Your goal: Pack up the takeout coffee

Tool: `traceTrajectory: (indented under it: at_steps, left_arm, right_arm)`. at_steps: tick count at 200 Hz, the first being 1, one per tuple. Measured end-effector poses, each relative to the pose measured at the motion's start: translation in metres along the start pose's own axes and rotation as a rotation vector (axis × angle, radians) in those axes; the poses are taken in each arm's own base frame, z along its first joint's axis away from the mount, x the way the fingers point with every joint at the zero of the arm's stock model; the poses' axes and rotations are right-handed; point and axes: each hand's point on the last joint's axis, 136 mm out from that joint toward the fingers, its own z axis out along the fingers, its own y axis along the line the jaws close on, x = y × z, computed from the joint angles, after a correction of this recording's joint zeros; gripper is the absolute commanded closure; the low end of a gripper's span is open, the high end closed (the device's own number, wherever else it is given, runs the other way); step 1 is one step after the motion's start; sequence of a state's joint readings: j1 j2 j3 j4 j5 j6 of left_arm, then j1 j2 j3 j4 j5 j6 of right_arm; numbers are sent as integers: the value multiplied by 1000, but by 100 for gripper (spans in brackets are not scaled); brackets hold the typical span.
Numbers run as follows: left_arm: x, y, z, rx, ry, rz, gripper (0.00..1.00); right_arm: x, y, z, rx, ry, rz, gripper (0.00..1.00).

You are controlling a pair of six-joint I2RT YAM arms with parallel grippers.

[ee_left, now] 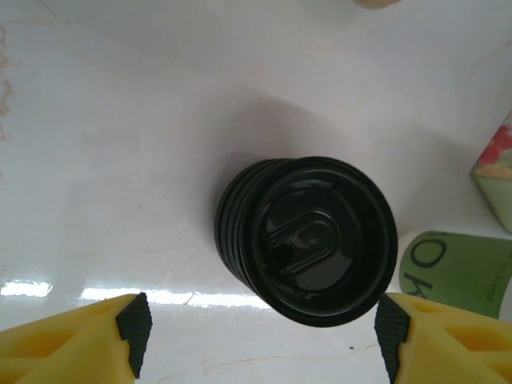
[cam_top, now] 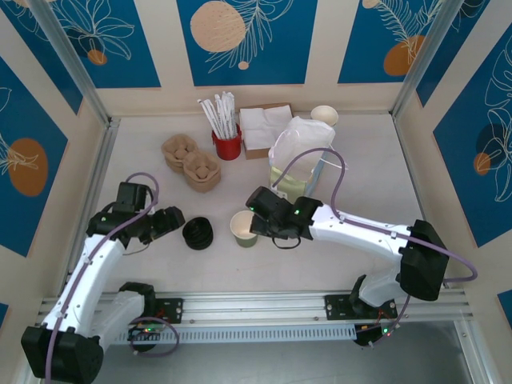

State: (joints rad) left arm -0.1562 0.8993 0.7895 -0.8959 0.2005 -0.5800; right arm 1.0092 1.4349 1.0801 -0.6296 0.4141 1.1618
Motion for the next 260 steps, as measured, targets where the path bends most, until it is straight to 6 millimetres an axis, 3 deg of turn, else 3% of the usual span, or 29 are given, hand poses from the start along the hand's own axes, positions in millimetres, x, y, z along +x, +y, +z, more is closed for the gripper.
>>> traceTrajectory:
  at_steps: [55, 75, 150, 260]
  left_arm:
    - [12, 4, 25, -67, 68, 0, 29]
    - [14, 3, 32, -87, 82, 4, 31]
    - [19, -4, 56, -139, 114, 16, 48]
    - [19, 1, 62, -170, 105, 4, 63]
  right_arm:
    - [-6, 7, 13, -4, 13, 8, 94]
    - [-8, 8, 14, -7, 16, 10, 83]
    - [-10, 13, 11, -25, 22, -8, 63]
    - [-18, 22, -13, -57, 10, -10, 59]
